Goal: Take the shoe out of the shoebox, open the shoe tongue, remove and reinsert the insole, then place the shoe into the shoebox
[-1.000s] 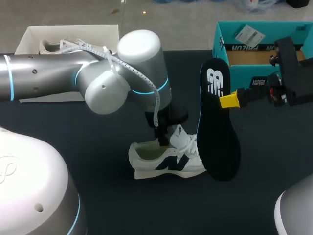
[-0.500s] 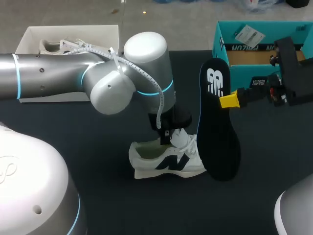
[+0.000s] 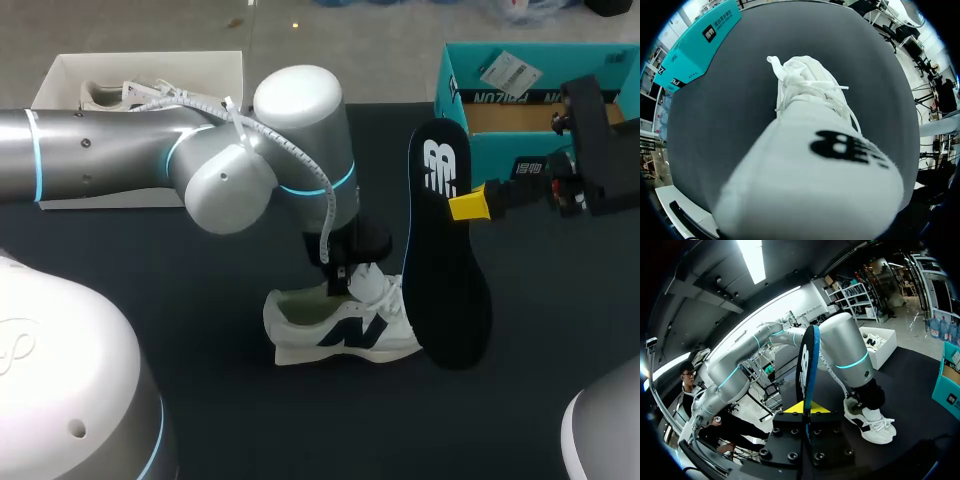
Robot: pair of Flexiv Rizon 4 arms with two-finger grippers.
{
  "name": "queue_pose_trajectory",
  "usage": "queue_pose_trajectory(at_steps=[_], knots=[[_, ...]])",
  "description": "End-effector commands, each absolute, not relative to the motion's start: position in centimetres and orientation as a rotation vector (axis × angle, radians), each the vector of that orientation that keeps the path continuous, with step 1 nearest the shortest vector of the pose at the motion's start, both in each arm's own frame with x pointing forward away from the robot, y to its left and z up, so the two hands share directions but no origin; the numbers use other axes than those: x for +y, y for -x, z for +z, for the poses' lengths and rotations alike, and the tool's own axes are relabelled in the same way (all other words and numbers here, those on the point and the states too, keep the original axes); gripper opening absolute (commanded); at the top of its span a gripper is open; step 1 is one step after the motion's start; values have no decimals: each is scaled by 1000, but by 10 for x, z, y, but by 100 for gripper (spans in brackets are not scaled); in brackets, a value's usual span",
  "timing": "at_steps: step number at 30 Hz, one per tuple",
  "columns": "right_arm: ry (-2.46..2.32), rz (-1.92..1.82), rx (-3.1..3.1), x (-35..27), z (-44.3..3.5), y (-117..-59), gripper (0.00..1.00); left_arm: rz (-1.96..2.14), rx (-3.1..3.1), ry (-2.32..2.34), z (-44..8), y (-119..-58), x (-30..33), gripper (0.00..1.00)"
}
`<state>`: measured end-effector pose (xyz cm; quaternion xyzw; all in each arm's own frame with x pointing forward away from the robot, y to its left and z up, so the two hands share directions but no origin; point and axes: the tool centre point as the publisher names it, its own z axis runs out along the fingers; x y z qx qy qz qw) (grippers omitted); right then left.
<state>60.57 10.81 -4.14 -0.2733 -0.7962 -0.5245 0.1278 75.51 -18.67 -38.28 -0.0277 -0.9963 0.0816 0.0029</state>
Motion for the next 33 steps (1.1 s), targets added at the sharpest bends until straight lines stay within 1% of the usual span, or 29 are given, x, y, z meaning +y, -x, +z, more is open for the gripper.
queue_pose_trajectory(at_steps=[1,7,11,12,17,21,33], knots=[[793,-1518,-2317,111,-42,-610,0,298,-3033,341,-382,-761,-179,0],[793,-1518,-2317,111,-42,-610,0,397,-2777,817,-380,-766,-167,0],[793,-1518,-2317,111,-42,-610,0,415,-2681,978,-362,-764,-162,0],[793,-1518,-2317,111,-42,-610,0,450,-2591,1100,-359,-764,-161,0],[793,-1518,-2317,111,-42,-610,0,413,-2260,1486,-342,-756,-167,0],[793,-1518,-2317,111,-42,-610,0,240,-1979,1801,-335,-744,-181,0],[793,-1518,-2317,111,-42,-610,0,219,-1973,1835,-330,-743,-185,0]])
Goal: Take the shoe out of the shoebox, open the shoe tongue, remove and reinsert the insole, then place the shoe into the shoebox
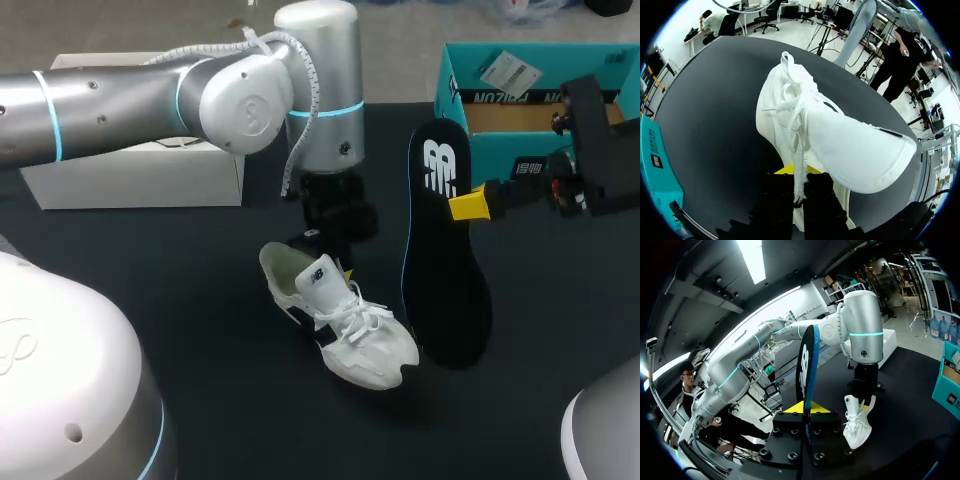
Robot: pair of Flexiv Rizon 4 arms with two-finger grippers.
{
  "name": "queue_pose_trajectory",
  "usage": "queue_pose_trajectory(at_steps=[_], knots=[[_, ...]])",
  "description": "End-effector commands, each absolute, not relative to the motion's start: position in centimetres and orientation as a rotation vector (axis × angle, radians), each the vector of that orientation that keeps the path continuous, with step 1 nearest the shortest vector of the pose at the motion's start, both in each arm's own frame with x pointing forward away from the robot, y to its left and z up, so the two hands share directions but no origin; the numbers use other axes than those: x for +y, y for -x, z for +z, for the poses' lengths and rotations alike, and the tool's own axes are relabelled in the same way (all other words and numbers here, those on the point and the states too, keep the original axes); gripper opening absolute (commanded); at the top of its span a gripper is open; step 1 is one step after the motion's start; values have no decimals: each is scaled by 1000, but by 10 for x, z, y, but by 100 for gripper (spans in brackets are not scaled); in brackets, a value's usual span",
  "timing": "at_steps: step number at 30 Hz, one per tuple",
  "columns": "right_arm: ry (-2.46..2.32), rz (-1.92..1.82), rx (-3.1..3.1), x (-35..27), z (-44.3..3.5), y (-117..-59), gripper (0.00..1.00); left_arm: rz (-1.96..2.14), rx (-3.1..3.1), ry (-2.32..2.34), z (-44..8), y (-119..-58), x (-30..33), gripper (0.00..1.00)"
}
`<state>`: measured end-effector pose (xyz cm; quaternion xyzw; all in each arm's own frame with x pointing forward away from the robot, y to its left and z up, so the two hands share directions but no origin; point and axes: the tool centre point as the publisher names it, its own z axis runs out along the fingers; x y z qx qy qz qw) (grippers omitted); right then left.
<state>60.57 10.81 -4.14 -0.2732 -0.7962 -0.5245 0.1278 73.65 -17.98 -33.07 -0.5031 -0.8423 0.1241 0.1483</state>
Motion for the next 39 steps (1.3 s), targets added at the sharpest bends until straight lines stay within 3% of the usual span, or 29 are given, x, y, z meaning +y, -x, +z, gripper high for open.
queue_pose_trajectory(at_steps=[1,11,39], knots=[[793,-1518,-2317,111,-42,-610,0,219,-1973,1835,-330,-743,-185,0],[793,-1518,-2317,111,-42,-610,0,-4,-1678,2010,-331,-753,-198,0],[793,-1518,-2317,111,-42,-610,0,-187,-1781,1891,-353,-765,-195,0]])
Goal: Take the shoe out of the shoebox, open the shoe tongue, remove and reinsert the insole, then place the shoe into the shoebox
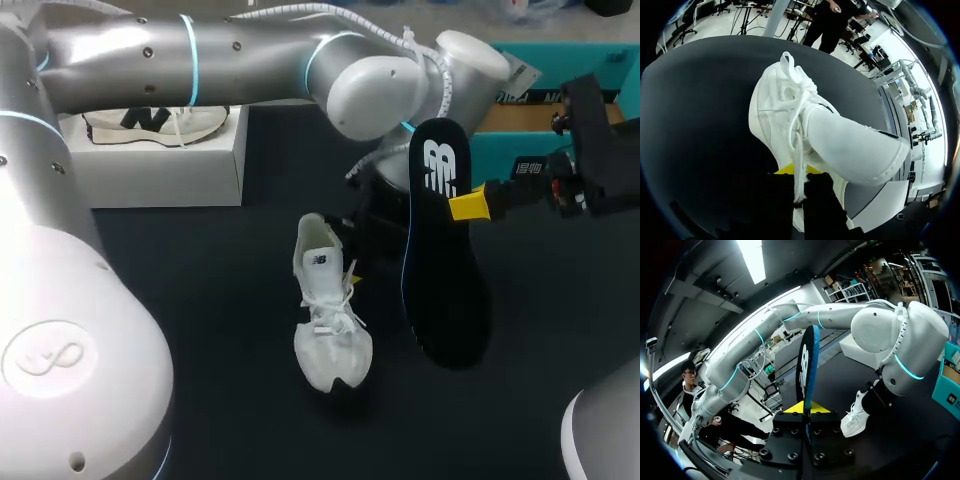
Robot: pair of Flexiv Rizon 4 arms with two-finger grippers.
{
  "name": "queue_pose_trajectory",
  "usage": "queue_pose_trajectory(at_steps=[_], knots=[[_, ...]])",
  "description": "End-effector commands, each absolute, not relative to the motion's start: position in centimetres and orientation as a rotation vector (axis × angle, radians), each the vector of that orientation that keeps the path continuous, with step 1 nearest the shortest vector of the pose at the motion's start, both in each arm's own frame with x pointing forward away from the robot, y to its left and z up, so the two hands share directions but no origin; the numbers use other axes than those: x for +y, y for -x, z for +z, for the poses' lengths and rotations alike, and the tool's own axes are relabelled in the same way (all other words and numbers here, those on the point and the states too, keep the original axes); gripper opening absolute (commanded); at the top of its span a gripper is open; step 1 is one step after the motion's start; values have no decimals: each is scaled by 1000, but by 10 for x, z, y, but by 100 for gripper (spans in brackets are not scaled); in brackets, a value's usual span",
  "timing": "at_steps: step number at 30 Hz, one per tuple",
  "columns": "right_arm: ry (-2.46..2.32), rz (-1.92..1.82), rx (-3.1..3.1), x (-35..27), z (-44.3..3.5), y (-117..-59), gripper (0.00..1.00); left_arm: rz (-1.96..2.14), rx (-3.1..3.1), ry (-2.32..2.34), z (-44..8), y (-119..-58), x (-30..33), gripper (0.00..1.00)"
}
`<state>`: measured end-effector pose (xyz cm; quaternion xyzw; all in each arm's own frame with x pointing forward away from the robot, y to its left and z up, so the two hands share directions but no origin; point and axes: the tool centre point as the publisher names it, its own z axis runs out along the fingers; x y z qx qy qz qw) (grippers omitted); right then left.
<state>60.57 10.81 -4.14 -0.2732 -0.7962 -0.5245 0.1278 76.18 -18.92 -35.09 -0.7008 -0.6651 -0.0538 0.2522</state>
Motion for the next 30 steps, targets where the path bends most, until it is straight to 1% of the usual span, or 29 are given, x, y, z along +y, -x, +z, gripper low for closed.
queue_pose_trajectory(at_steps=[1,7,17,18,19,20,21,22,30], knots=[[793,-1518,-2317,111,-42,-610,0,-207,-1776,1883,-354,-766,-196,0],[793,-1518,-2317,111,-42,-610,0,-255,-1748,1872,-364,-773,-203,0],[793,-1518,-2317,111,-42,-610,0,-183,-1725,1902,-382,-770,-213,0],[793,-1518,-2317,111,-42,-610,0,-172,-1727,1909,-382,-770,-214,5],[793,-1518,-2317,111,-42,-610,0,-162,-1728,1917,-382,-769,-215,39],[793,-1518,-2317,111,-42,-610,0,-157,-1728,1923,-382,-768,-215,60],[793,-1518,-2317,111,-42,-610,0,-147,-1729,1937,-381,-768,-216,91],[793,-1518,-2317,111,-42,-610,0,-137,-1731,1954,-379,-767,-216,100],[793,-1518,-2317,111,-42,-610,0,-61,-1801,2108,-353,-760,-211,100]])
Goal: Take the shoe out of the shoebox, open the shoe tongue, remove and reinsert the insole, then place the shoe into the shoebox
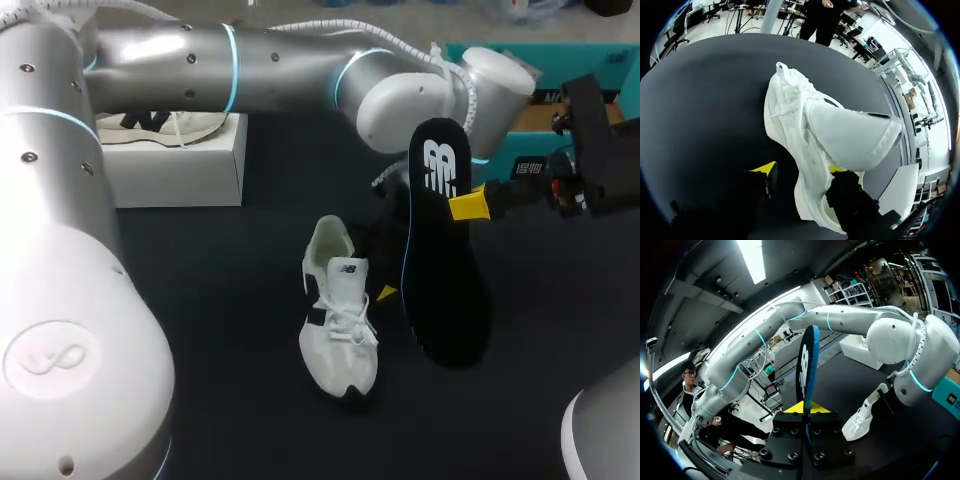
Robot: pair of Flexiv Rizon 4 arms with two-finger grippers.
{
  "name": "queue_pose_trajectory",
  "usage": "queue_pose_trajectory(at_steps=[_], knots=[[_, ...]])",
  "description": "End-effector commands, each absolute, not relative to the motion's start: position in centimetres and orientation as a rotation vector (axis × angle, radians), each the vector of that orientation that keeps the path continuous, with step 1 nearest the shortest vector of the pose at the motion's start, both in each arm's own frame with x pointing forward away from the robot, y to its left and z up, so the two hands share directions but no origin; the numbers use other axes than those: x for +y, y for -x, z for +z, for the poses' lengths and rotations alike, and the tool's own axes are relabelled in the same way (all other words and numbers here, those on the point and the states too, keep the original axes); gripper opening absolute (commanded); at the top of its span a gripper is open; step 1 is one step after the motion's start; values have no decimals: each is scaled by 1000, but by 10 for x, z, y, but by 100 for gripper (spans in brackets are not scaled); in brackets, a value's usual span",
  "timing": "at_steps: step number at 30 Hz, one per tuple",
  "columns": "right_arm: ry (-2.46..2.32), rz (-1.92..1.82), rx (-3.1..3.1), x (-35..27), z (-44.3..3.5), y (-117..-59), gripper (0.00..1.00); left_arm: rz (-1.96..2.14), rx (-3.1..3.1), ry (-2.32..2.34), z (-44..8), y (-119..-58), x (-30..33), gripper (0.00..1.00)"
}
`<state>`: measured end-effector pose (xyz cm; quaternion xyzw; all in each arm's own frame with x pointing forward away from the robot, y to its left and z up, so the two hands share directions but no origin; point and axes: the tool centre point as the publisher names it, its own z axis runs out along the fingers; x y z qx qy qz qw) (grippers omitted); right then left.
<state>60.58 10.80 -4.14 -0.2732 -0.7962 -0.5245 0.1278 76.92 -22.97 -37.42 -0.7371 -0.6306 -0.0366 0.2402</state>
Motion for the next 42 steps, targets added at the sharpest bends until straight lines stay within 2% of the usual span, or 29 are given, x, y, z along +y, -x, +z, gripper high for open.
queue_pose_trajectory(at_steps=[1,27,31,33,42], knots=[[793,-1518,-2317,111,-42,-610,0,-62,-1817,2122,-348,-760,-211,100],[793,-1518,-2317,111,-42,-610,0,29,-2016,2621,-243,-795,-207,100],[793,-1518,-2317,111,-42,-610,0,92,-1898,2791,-232,-800,-200,100],[793,-1518,-2317,111,-42,-610,0,168,-1630,2945,-229,-805,-197,100],[793,-1518,-2317,111,-42,-610,0,168,-1630,2945,-229,-805,-197,100]])
